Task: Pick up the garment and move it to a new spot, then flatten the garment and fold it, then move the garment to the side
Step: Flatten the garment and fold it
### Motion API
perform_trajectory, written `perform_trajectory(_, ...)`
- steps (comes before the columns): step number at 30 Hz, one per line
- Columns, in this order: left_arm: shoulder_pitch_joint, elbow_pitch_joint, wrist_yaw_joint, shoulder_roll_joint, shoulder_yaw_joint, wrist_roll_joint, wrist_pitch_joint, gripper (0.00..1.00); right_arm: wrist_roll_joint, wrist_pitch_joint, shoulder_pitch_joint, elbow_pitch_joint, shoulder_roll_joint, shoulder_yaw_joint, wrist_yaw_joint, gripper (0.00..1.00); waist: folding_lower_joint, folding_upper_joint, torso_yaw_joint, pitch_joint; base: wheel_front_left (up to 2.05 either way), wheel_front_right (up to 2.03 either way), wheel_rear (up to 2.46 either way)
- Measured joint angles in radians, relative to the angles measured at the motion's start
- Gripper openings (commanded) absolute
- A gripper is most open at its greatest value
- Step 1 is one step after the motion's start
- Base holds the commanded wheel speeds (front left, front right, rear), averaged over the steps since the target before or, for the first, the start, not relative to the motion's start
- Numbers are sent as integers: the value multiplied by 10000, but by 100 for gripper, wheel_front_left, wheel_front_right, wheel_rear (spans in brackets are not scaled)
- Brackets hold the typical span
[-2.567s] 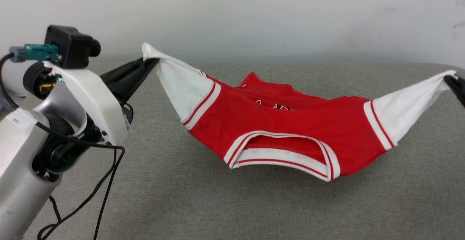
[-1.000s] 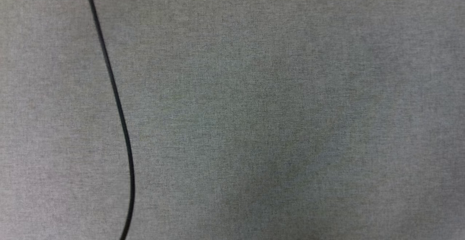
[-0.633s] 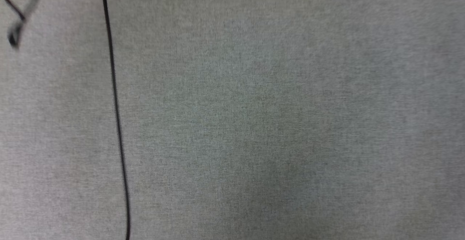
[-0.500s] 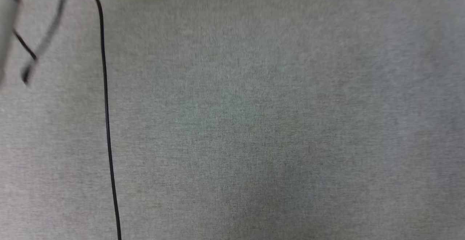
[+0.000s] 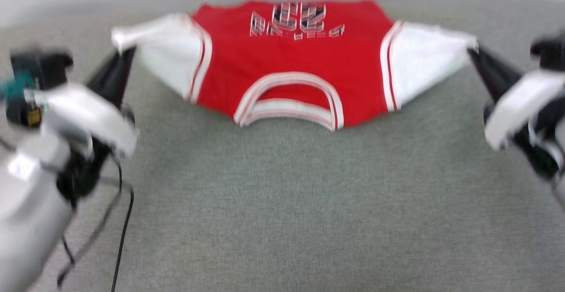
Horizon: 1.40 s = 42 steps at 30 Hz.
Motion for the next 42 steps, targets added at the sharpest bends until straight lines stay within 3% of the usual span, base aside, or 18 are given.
perform_trajectory(2, 902, -545, 291, 215, 109, -322, -31, 0, 230, 42, 703, -238, -247, -25, 0, 0, -1, 0, -16, -367, 0, 0, 0)
perform_trajectory(3, 1781, -1045, 644, 472, 102, -437, -40, 0, 403, 123, 1397, -518, -454, -69, 0, 0, -1, 0, -30, -719, 0, 0, 0)
perform_trajectory(9, 4134, -2343, 1513, 951, 176, -965, -113, 0, 849, 311, 3517, -1214, -928, -546, 0, 0, -1, 0, -9, -1632, 0, 0, 0)
perform_trajectory(15, 5988, -3114, 2048, 1099, 123, -1285, -127, 0, 1028, 489, 6140, -1939, -1262, -1187, 0, 0, -1, 0, 202, -2326, 0, 0, 0)
perform_trajectory(21, 7483, -3344, 2406, 1256, 198, -1544, -128, 0, 974, 949, 8170, -2552, -1480, -2188, 2, 0, -1, 0, 358, -2693, 0, 0, 0)
perform_trajectory(26, 8346, -3511, 2428, 1168, 311, -1649, -130, 0, 949, 1647, 9779, -3005, -1442, -2938, 2, 0, 0, 1, 514, -2766, 0, 0, 0)
perform_trajectory(34, 8628, -3467, 2307, 876, 353, -1496, -132, 0, 449, 2669, 10718, -3956, -1189, -3858, 2, 0, 1, 1, 580, -2516, 0, 0, 0)
perform_trajectory(35, 8590, -3461, 2293, 828, 353, -1442, -132, 0, 324, 2763, 10719, -4050, -1141, -3942, 2, 9, 1, 0, 586, -2470, 0, 0, 0)
perform_trajectory(36, 8530, -3457, 2253, 792, 359, -1417, -132, 0, 173, 2840, 10697, -4146, -1097, -4044, 2, 75, 2, 0, 591, -2416, 0, 0, 0)
perform_trajectory(37, 8438, -3452, 2226, 773, 353, -1321, -132, 0, 17, 2915, 10634, -4236, -1058, -4151, 2, 100, 1, 0, 592, -2354, 0, 0, 0)
perform_trajectory(42, 7868, -3490, 2176, 477, 359, -966, -157, 0, -487, 3116, 9987, -4876, -905, -4730, 0, 100, 3, 0, 629, -1991, 0, 0, 0)
